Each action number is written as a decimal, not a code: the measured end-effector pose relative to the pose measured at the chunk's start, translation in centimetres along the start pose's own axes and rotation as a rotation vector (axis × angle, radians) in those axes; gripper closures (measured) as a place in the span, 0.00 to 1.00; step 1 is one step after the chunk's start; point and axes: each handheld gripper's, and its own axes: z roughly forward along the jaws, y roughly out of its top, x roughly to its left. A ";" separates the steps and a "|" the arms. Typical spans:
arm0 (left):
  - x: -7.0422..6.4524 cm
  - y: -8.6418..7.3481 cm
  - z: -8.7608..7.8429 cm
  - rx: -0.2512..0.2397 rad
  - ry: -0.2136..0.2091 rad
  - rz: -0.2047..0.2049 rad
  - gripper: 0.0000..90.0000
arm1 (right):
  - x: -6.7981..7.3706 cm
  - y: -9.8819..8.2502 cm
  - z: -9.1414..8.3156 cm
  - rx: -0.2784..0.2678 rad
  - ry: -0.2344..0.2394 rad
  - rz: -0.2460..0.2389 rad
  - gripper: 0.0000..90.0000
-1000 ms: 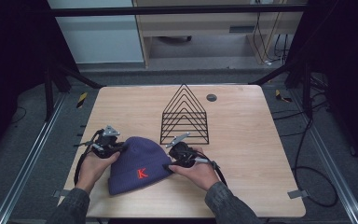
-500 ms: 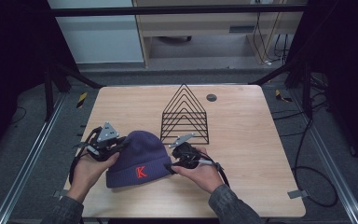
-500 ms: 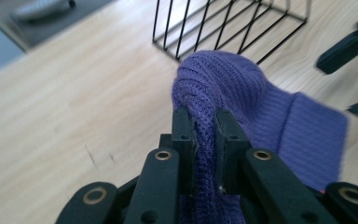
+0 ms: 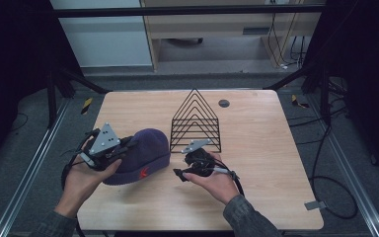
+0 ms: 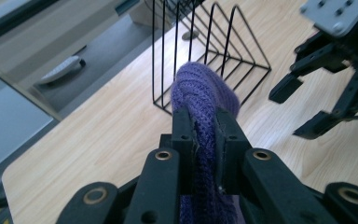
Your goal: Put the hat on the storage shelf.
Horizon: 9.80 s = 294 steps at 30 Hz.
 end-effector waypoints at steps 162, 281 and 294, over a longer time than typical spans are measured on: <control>4.2 9.4 15.7 -0.069 -0.123 -0.095 0.88 | -13.9 2.0 -6.7 0.095 -0.188 0.034 0.87; -1.3 4.7 11.1 0.031 -0.105 -0.185 0.08 | -7.7 2.0 -10.0 -0.155 -0.268 0.016 0.09; -2.3 2.5 8.9 0.053 -0.118 -0.159 0.06 | -6.6 0.6 -9.6 -0.120 -0.200 -0.028 0.08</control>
